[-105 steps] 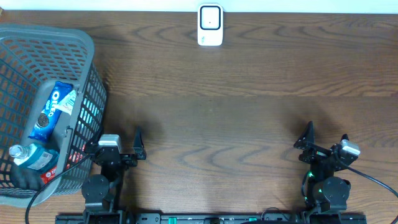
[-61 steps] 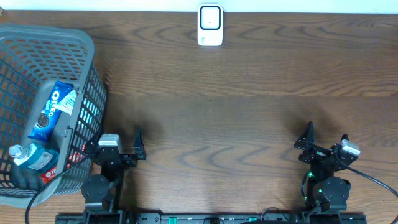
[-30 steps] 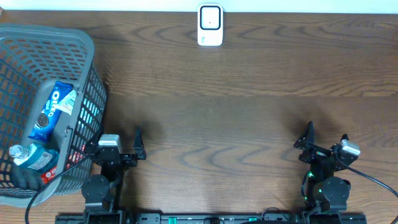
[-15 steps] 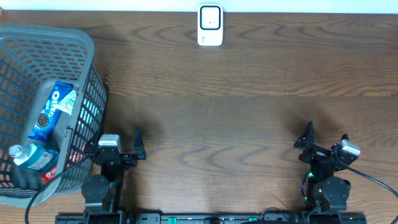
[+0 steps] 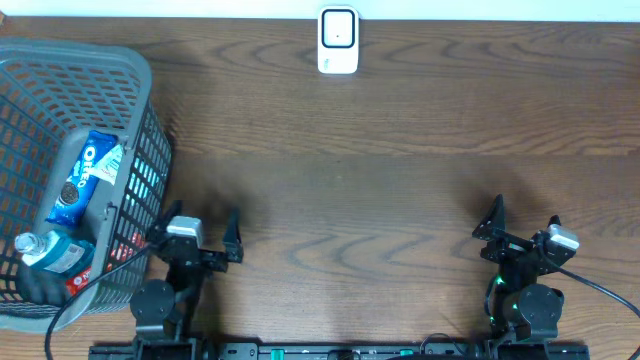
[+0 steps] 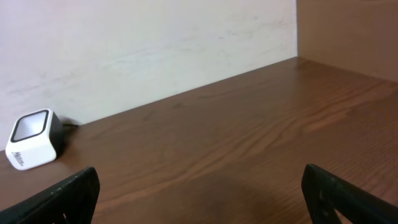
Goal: Scan the item barcode
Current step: 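Reach the left gripper into the basket and grasp the teal bottle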
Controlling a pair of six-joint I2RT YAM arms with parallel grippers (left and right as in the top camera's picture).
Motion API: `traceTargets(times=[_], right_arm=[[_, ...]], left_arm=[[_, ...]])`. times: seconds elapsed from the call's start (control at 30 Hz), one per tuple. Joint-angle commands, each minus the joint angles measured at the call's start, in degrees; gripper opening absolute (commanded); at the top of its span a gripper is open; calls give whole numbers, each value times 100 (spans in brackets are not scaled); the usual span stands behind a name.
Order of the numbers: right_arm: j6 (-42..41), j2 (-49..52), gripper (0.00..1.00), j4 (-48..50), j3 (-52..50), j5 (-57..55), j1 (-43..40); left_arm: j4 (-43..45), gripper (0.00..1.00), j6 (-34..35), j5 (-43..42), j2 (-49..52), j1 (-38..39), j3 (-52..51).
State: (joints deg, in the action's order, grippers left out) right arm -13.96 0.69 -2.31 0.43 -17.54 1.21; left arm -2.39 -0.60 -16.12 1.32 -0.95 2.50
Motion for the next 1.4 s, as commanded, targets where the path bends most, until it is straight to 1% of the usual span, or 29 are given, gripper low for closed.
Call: traceTargets(times=[0.0,0.1,0.23,0.3,0.43,0.5,0.6,0.63,0.73,0.83,0.9,0.93,1.0,1.07,1.13,1.17,1.2,1.27,1.37], right_arm=[[76,-31,99,-26,-11,26,66],[76,-31,99,-28,-11,26,66],[76,-31,99,-26,-11,26,66],[76,-31,99,-26,-11,26,66],[76,-31,99,-26,-11,26,66],[76,-31,99,-26,-11,26,66],[76,-31,99,-28,-11,26,66],[76,-31,99,-26,-11,26,66],[76,-31,99,-26,-11,26,66],[76,-31,99,-28,-11,26,66],[76,-31,99,-26,-11,26,66],[76,-31,99,-26,-11,26,66],[76,-31,99,-28,-11,26,66],[76,-31,99,-28,-11,26,66],[76,-31,99,-26,-11,26,66],[76,-31,99,-28,-11,26,66],[76,-31,99,-26,-11,26,66],[76,-31,99,-28,-11,26,66],[76,-31,99,-26,-11,26,66]], left_arm=[[-17,100,68,-966,313,13,468],[-66,100,74,-1384,848,13,968],[-352,100,146,-1497,1799,13,1943],[-505,100,321,-1497,2286,13,2514],[-918,100,990,-1325,3263,13,3932],[-1543,100,1351,-892,3740,13,4887],[-2876,100,1287,-474,4330,13,6275],[-3176,100,1241,-457,4489,13,6627],[-3836,100,1241,-498,4732,11,7077],[-3670,100,1252,-920,4782,7,7090],[-3661,100,1298,-778,4789,-7,7267],[-3685,100,1423,-629,4795,-20,7394],[-3921,100,1725,-44,4852,-122,7910],[-4400,100,2142,992,4970,-275,8507],[-5143,100,3080,2470,5184,-487,9173],[-5556,100,3512,3042,5309,-610,9501],[-5930,100,3838,3427,5442,-730,9792],[-6492,100,4354,3799,5672,-962,10177],[-7038,100,5163,3895,5971,-1327,10306]])
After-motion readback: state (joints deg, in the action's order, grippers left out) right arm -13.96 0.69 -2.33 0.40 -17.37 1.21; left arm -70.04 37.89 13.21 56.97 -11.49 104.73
